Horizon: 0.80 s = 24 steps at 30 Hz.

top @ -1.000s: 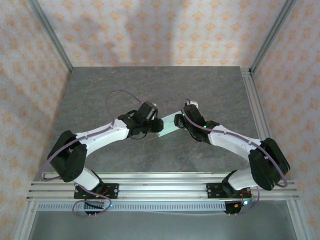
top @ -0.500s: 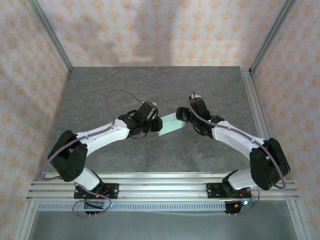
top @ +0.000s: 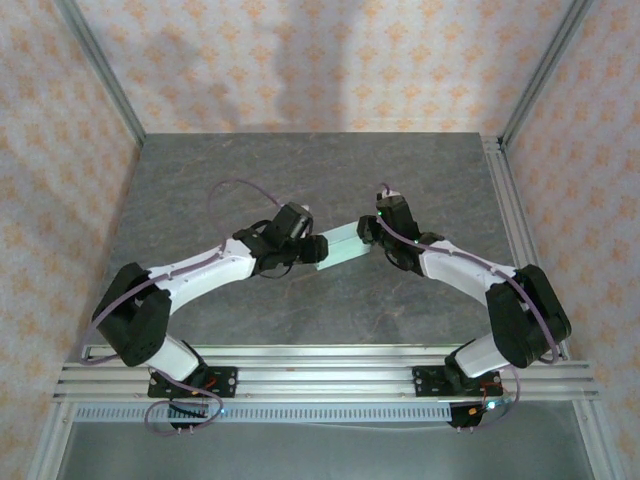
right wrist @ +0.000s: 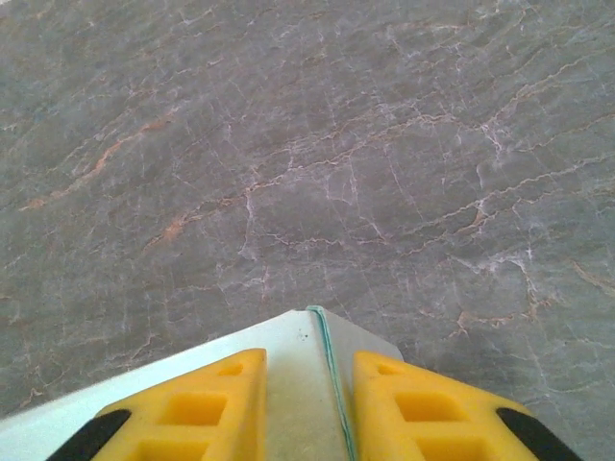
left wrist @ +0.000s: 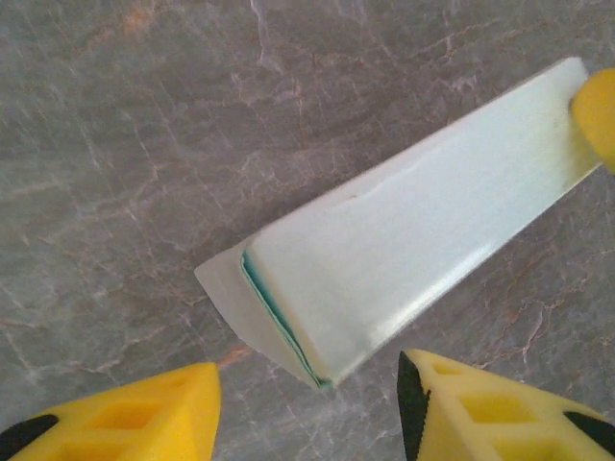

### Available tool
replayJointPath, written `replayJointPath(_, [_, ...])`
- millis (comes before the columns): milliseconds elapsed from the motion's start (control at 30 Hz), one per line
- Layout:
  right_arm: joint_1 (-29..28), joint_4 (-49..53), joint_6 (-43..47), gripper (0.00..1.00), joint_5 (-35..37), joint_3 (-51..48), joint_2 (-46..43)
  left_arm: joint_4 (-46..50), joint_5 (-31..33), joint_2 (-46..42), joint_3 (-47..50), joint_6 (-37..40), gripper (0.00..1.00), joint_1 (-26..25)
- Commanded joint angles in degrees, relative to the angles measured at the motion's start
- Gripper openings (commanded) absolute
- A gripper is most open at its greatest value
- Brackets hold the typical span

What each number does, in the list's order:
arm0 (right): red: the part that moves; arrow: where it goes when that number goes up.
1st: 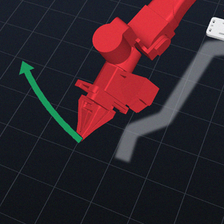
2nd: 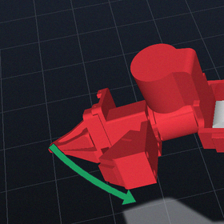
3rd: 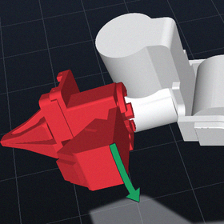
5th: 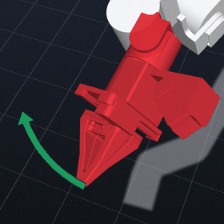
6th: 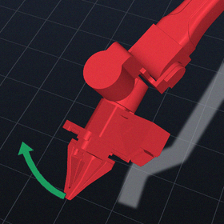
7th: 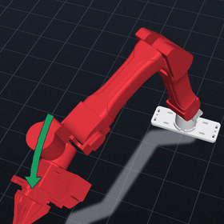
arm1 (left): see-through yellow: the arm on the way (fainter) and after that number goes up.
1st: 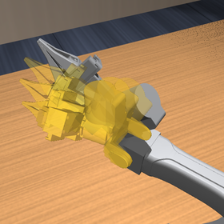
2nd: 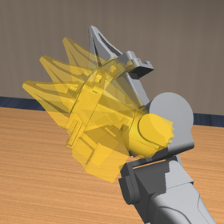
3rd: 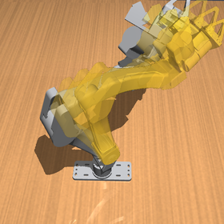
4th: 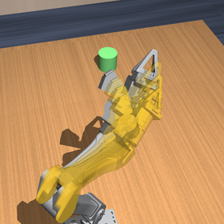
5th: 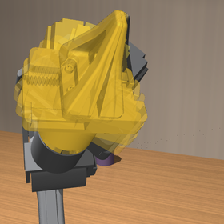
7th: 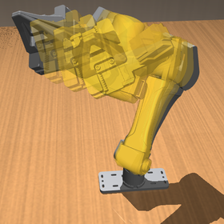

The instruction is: Fold the paper box

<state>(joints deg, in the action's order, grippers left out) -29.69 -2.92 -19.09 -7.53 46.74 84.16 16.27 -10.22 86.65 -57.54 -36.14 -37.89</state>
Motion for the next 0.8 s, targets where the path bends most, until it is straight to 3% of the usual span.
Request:
replayJointPath(0, [0.07, 4.16, -0.46, 0.23, 0.64, -3.14, 1.09, 1.85, 1.77, -2.74, -0.02, 0.0, 0.53, 1.38])
replayJointPath(67, [0.07, 3.94, -0.55, 0.21, 0.35, -3.32, 1.09, 2.01, 1.84, -1.85, 0.3, -0.05, 0.51, 2.06])
replayJointPath(200, [0.05, 3.87, -0.55, 0.2, -0.02, -3.24, 1.26, 1.62, 0.84, 0.97, 0.86, -0.46, 0.37, 2.45])
replayJointPath(633, [0.03, 4.38, 0.4, 0.19, -0.52, -3.5, 0.53, 0.79, 0.29, 3.91, 1.84, -0.77, 0.37, 3.19])
replayJointPath(767, [0.07, 4.38, 0.21, 0.19, -0.29, -3.32, 0.91, -3.46, -3.93, 1.26, 1.85, 0.18, 0.49, 3.54])
